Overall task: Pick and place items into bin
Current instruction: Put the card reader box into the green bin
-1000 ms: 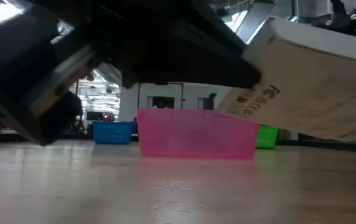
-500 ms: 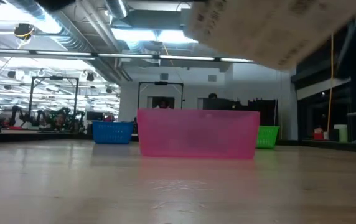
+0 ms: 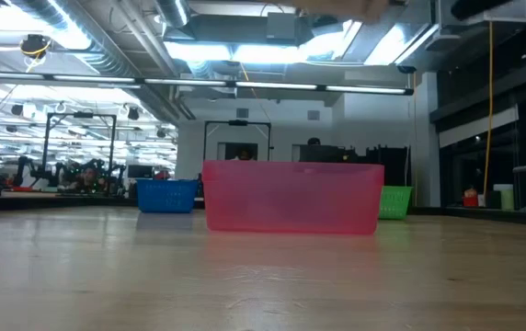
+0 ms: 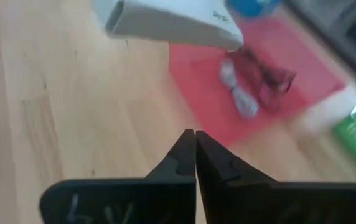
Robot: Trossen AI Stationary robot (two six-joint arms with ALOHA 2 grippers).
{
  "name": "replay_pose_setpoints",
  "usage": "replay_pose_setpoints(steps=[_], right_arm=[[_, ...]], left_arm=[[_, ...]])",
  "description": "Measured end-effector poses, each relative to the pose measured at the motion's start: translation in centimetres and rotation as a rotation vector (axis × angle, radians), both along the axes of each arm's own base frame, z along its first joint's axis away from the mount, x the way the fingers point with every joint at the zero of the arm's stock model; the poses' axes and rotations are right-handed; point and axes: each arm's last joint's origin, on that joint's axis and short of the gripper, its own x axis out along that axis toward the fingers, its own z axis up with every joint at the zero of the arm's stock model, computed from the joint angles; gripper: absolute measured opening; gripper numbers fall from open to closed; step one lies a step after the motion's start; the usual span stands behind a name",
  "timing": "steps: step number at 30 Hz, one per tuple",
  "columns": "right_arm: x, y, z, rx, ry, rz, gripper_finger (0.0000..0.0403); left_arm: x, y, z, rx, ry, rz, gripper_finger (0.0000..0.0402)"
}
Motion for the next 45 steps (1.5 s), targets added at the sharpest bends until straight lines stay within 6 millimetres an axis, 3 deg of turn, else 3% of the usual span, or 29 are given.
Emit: replay_pose_setpoints(steps=[8,18,28,35,45], right_arm=[[0.4,0.4,0.4,-0.178,-0.034,0.102,0.0008],[1.6,1.0,3.6,-0.332,-0.049,0.187,0.0102],[3.5,-0.8,3.8,-0.431,0.015,0.182,0.0168],[4.5,-1.4,3.9,-0.48,0.042,0.199,0.0178],[4.5,-0.8,4.2,-0.524,0.044,0.249,0.0149]], left_arm=[[-1.8,1.2,1.0,-0.045,-0.043,-0.091,0.0017],[-2.9,3.6,1.5,-0.109,-0.058,-0.141,0.0017],[-2.1,5.2,1.8,-0.121,-0.08,-0.209,0.0017],[-1.7,6.1,1.9,-0.112,-0.091,-0.219,0.0017],[-1.3,7.4,1.9,-0.125,-0.087,-0.217,0.0017]])
